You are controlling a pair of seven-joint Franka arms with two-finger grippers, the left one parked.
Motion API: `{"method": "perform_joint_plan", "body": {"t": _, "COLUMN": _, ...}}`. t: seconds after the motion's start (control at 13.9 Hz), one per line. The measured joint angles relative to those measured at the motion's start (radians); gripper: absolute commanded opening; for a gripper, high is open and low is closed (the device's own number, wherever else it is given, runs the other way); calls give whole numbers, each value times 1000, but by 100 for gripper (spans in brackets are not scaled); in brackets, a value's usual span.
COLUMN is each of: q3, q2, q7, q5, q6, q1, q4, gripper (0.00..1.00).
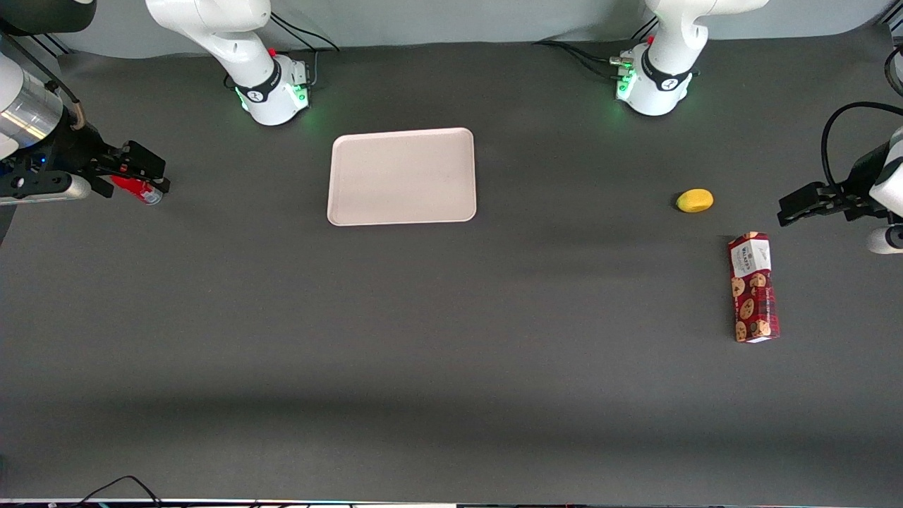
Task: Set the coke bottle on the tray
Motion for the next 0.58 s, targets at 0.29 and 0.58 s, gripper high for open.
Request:
{"method": "perform_joint_plan", "body": {"t": 0.29, "q3": -9, "q2": 13, "q7": 0, "q5": -2, "q6": 0, "q1": -3, "q4": 0, "gripper": 100}}
{"method": "perform_joint_plan", "body": {"t": 0.58, "q3": -102, "q2": 36, "q7": -118, "q5": -125, "q6": -18, "q1": -6, "q4": -55, "gripper": 100}}
